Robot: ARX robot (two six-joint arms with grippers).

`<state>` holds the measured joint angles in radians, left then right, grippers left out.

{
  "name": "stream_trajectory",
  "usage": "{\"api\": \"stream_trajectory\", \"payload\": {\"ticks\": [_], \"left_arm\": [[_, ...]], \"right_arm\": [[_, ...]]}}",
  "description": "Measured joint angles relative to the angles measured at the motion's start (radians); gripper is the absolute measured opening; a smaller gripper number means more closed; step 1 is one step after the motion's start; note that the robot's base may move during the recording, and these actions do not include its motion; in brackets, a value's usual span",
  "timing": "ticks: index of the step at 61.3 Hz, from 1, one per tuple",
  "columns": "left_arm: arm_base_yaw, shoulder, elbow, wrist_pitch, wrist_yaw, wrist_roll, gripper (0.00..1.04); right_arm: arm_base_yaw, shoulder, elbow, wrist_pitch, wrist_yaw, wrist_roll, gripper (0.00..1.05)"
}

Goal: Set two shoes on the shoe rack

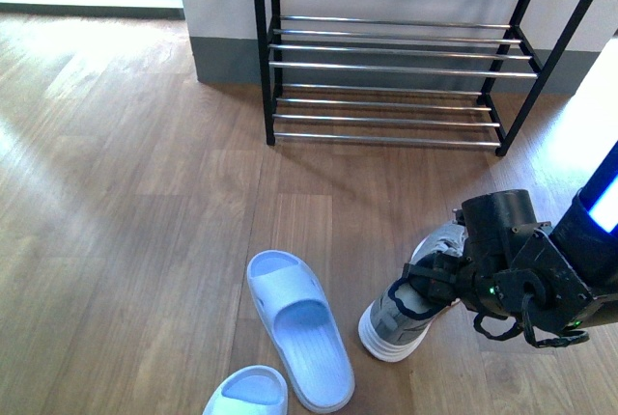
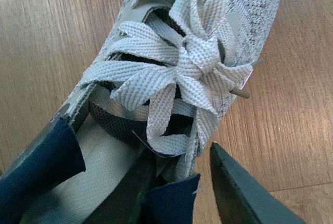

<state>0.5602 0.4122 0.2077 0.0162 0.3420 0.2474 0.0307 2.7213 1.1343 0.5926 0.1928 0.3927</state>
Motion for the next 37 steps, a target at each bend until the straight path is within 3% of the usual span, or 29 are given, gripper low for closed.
{"api": "stream_trajectory", "payload": {"ticks": [8,23,37], "left_arm": [[0.000,0.000,0.000,0.000,0.000,0.000,0.02],[0.000,0.000,0.000,0.000,0.000,0.000,0.02],[0.000,0.000,0.000,0.000,0.000,0.000,0.02]], "right_arm": [[-0.030,-0.029,-0.035,0.033,0.014,0.002,0.01],[-0.100,-0.148,-0.176,0.085,0.016,-0.075,0.01],[-0.200,-0.595,-0.488,0.112,0.017,-0.259,0.01]]}}
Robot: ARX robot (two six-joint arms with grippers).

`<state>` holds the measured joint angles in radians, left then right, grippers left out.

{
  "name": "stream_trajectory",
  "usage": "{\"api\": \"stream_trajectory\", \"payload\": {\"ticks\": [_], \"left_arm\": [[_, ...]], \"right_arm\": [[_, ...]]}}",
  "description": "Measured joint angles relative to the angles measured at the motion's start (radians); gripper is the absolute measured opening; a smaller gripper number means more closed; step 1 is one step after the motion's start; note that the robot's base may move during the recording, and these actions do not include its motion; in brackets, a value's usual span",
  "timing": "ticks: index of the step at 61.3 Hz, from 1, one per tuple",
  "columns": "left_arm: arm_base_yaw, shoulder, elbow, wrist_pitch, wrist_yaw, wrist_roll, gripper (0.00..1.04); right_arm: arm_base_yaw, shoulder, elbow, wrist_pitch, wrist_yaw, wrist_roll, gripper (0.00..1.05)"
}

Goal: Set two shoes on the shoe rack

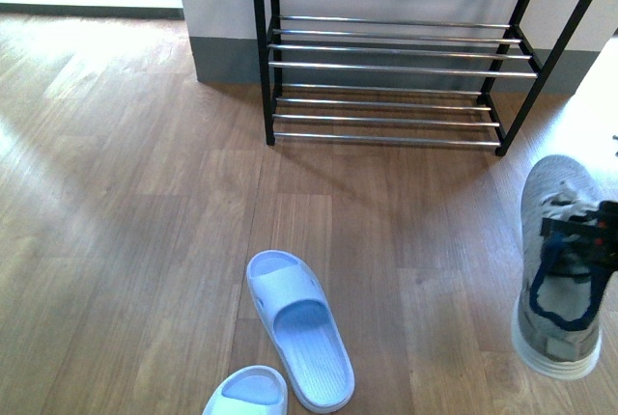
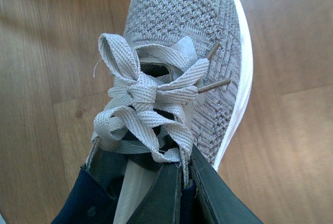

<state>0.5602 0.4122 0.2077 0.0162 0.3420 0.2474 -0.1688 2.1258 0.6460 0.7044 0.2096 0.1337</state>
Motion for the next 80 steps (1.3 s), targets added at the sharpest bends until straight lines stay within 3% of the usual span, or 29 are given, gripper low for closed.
{"api": "stream_trajectory", "payload": {"ticks": [12,22,33,43,51,80], "left_arm": [[0.000,0.000,0.000,0.000,0.000,0.000,0.02],[0.000,0.000,0.000,0.000,0.000,0.000,0.02],[0.000,0.000,0.000,0.000,0.000,0.000,0.02],[0.000,0.000,0.000,0.000,0.000,0.000,0.02],[0.000,0.000,0.000,0.000,0.000,0.000,0.02],[0.000,0.000,0.000,0.000,0.000,0.000,0.02]], "right_arm": [[-0.027,-0.561,-0.156,-0.246,-0.029,-0.123,0.01],[0.037,-1.003,-0.131,-0.512,-0.035,-0.132,0.01],[0.182,-1.394,-0.100,-0.757,0.077,-0.123,0.01],[0.399,-1.627,-0.100,-0.941,0.290,-0.125,0.01],[0.456,-1.675,-0.091,-0.951,0.327,-0.127,0.01],[0.460,-1.669,-0.091,-0.955,0.325,-0.127,0.01]]}}
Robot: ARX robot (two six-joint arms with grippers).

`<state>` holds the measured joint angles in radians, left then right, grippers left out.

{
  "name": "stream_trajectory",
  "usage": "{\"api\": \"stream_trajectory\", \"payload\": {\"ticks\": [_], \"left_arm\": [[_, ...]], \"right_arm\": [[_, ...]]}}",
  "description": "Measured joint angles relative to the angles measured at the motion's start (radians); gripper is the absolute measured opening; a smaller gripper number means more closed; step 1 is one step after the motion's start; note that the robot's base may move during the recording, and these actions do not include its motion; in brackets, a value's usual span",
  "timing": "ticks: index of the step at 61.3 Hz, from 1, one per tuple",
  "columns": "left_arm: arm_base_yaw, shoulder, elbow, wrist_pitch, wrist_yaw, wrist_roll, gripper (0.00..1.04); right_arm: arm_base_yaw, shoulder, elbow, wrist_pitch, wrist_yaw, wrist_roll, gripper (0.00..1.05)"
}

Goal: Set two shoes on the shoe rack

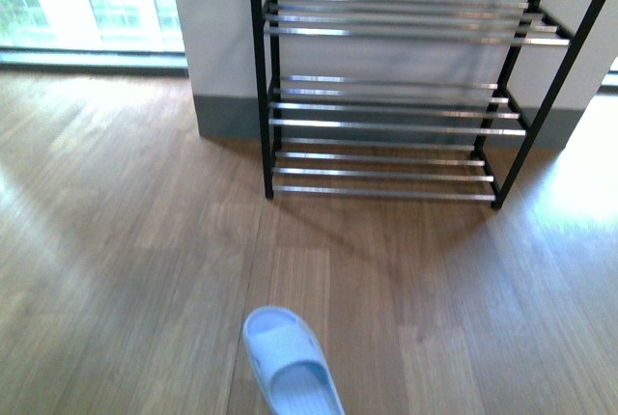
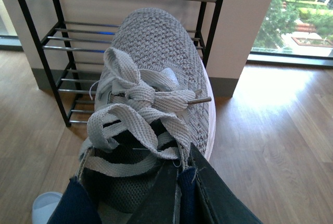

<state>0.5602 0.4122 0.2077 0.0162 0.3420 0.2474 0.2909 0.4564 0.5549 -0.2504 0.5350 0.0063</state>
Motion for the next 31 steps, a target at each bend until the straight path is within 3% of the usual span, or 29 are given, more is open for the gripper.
{"api": "stream_trajectory", "payload": {"ticks": [31], "left_arm": [[0.000,0.000,0.000,0.000,-0.001,0.000,0.02]], "right_arm": [[0.003,0.000,0.000,0.000,-0.002,0.000,0.01]]}}
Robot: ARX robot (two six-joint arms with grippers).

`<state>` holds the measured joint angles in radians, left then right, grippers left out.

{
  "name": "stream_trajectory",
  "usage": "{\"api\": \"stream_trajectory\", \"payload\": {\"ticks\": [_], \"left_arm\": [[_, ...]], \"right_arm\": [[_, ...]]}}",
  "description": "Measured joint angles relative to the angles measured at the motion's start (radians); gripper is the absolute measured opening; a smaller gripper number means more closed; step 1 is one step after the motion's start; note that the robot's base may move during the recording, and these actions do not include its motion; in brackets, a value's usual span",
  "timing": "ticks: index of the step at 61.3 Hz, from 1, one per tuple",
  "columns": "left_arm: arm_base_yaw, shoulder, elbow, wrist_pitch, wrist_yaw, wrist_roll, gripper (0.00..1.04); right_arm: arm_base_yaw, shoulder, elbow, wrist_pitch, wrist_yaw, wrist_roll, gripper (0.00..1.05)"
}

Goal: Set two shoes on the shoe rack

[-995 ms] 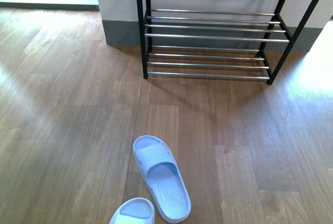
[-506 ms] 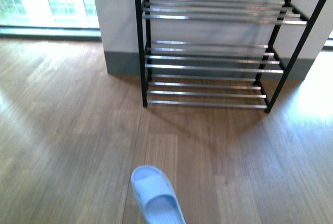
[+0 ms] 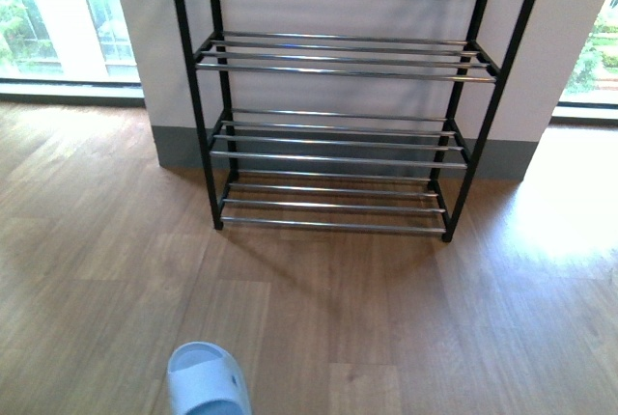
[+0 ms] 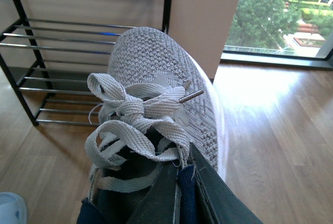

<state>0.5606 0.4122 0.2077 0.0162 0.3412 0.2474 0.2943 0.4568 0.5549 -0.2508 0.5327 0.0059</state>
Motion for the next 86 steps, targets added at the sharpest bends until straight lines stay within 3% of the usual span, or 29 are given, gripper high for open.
{"api": "stream_trajectory", "payload": {"ticks": [86], "left_arm": [[0.000,-0.001,-0.001,0.000,0.000,0.000,0.02]], "right_arm": [[-0.001,-0.003,0.000,0.000,0.008,0.000,0.01]]}}
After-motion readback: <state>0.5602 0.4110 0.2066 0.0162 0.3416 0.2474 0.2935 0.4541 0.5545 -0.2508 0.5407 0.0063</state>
